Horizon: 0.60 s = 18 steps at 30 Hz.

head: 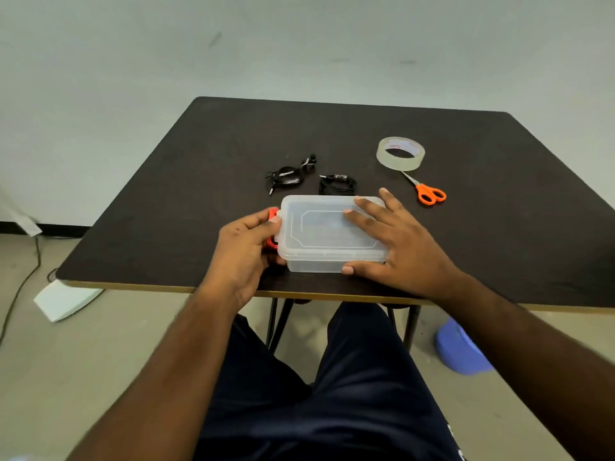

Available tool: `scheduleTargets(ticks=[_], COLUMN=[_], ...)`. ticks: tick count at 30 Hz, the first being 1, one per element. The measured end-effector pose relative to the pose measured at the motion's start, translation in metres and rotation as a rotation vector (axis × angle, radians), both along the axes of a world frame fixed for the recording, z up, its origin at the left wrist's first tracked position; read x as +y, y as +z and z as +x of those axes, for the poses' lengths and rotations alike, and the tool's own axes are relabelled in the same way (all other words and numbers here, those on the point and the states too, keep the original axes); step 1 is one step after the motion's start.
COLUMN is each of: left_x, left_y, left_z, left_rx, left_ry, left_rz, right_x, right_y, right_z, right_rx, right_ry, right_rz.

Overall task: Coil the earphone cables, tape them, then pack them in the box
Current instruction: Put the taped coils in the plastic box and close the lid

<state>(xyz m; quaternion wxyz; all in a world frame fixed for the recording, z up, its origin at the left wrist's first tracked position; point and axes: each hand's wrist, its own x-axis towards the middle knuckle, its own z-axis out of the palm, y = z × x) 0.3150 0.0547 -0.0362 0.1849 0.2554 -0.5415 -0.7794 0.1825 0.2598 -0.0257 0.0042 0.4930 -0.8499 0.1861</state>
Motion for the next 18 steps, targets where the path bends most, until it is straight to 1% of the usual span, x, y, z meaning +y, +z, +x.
scheduleTargets(ticks=[2,4,5,8,9,10,11,12,14,16,18], left_x=[-0.002,-0.004,-0.005,-0.011,-0.01,-0.008,-0.006,-0.003,0.001,0.001,-0.007], left_y=[0.0,0.0,-0.001,0.003,0.005,0.008,0.011,0.015,0.025,0.038,0.048], left_z=[0.001,0.002,0.003,0.006,0.006,0.006,0.006,0.007,0.006,0.001,-0.011], left_rx=[-0.023,-0.061,-0.097,-0.209,-0.216,-0.213,-0.191,-0.141,0.032,0.135,0.165], left_ry=[-0.004,0.012,0.038,0.056,0.037,0.009,-0.02,-0.05,-0.111,-0.174,-0.213], left_rz=[-0.007,-0.084,-0.169,-0.646,-0.754,-0.807,-0.814,-0.779,-0.656,-0.583,-0.599], right_x=[0.002,0.001,0.001,0.003,0.004,0.005,0.005,0.005,0.0,-0.012,-0.029], right_y=[-0.006,-0.007,-0.007,-0.002,0.0,0.003,0.005,0.008,0.017,0.032,0.05], right_z=[0.0,-0.002,-0.004,-0.011,-0.012,-0.012,-0.012,-0.011,-0.012,-0.013,-0.021], right_rx=[-0.104,-0.11,-0.113,-0.237,-0.288,-0.322,-0.334,-0.322,-0.299,-0.41,-0.577], right_ry=[-0.011,0.004,0.012,0.044,0.058,0.067,0.061,0.037,-0.031,-0.084,-0.157], right_rz=[-0.068,-0.063,-0.038,0.006,-0.011,-0.052,-0.115,-0.198,-0.401,-0.635,-0.867])
